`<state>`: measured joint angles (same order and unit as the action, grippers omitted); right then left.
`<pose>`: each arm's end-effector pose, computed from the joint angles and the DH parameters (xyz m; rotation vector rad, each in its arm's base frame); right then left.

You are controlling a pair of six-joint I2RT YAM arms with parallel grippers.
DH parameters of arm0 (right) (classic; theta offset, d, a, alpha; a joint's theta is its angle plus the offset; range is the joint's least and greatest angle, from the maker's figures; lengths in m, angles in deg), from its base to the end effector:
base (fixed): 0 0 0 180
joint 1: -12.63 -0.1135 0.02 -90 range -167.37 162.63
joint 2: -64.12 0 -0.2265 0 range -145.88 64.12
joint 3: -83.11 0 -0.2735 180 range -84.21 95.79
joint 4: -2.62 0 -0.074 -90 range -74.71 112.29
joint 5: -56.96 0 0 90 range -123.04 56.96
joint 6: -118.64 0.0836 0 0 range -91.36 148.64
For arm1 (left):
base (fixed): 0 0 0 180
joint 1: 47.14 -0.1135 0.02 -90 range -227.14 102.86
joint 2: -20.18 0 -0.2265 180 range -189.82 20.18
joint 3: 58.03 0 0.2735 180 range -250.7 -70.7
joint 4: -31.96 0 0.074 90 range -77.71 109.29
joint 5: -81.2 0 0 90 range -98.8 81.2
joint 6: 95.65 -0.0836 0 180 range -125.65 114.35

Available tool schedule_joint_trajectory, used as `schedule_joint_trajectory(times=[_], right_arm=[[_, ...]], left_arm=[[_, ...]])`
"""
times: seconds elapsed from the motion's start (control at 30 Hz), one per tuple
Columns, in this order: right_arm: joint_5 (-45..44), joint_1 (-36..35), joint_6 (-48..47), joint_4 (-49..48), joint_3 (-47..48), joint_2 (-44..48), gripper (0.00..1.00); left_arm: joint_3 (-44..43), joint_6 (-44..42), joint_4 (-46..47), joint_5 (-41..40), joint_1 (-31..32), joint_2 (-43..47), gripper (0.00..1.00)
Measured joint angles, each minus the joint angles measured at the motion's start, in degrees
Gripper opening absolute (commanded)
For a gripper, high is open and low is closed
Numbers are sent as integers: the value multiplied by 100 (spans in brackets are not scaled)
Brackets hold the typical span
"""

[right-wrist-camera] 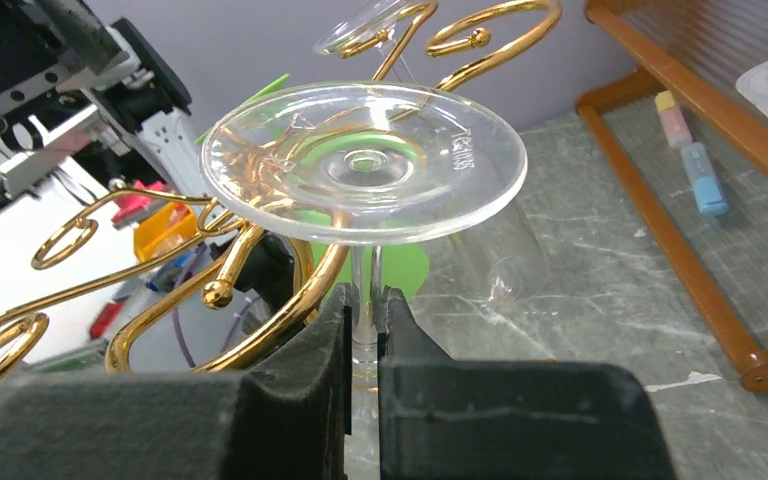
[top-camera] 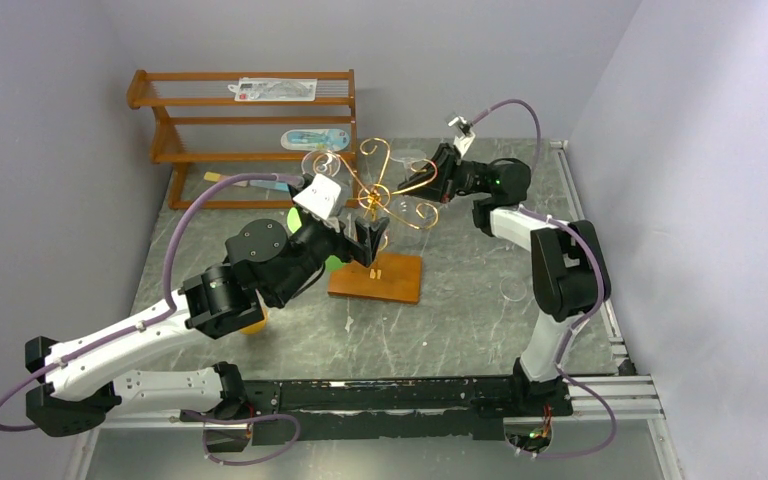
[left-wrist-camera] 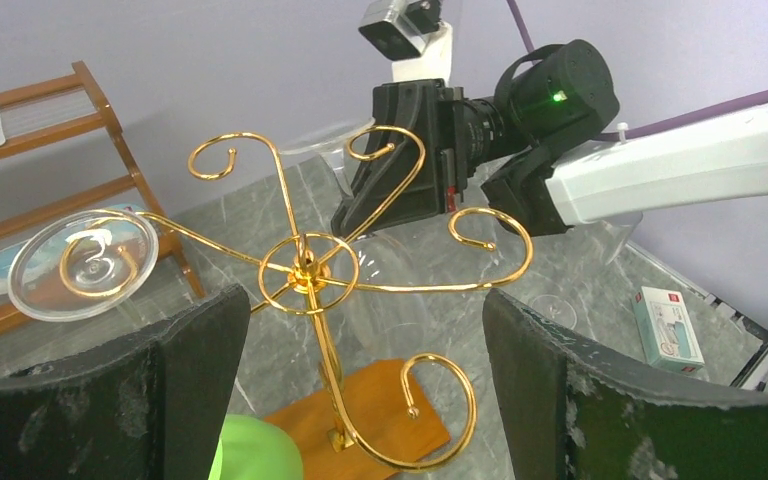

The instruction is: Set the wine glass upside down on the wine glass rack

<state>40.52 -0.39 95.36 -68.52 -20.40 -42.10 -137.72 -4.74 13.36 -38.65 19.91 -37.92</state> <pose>0.3658 0.1669 0.2599 -0.8542 1.3658 1.6603 0.1557 -0.2609 0.4141 0.4634 1.4801 -0.5492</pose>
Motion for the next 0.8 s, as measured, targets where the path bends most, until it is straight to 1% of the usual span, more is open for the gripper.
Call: schedule_joint_trajectory(times=[0.07,0.13,0.2,0.33,0.43,0.57,0.7,0.8], right_arm=[[-22,-2,-247,20,-144,162,0],[-70,-9,-761,245,-363,468,0],[-116,-20,-1475,778,-516,852,0],[-304,-44,-3029,2251,-577,1547,0],[-479,-61,-3748,2924,-577,1775,0],[-723,-72,-4277,3497,-603,1799,0],[-898,-70,-4487,3764,-684,1799,0],[-999,-70,-4601,3893,-695,1799,0]], left_arm=[[0,22,-2,0,0,-11,90],[0,42,-9,-9,0,-35,90],[-2,50,-28,-15,0,-70,90],[0,61,-44,-33,0,-105,90],[-2,63,-42,-59,0,-109,90],[-9,66,-39,-188,0,-197,89],[-122,70,-48,-476,0,-483,85],[-306,140,-116,-850,0,-815,82]])
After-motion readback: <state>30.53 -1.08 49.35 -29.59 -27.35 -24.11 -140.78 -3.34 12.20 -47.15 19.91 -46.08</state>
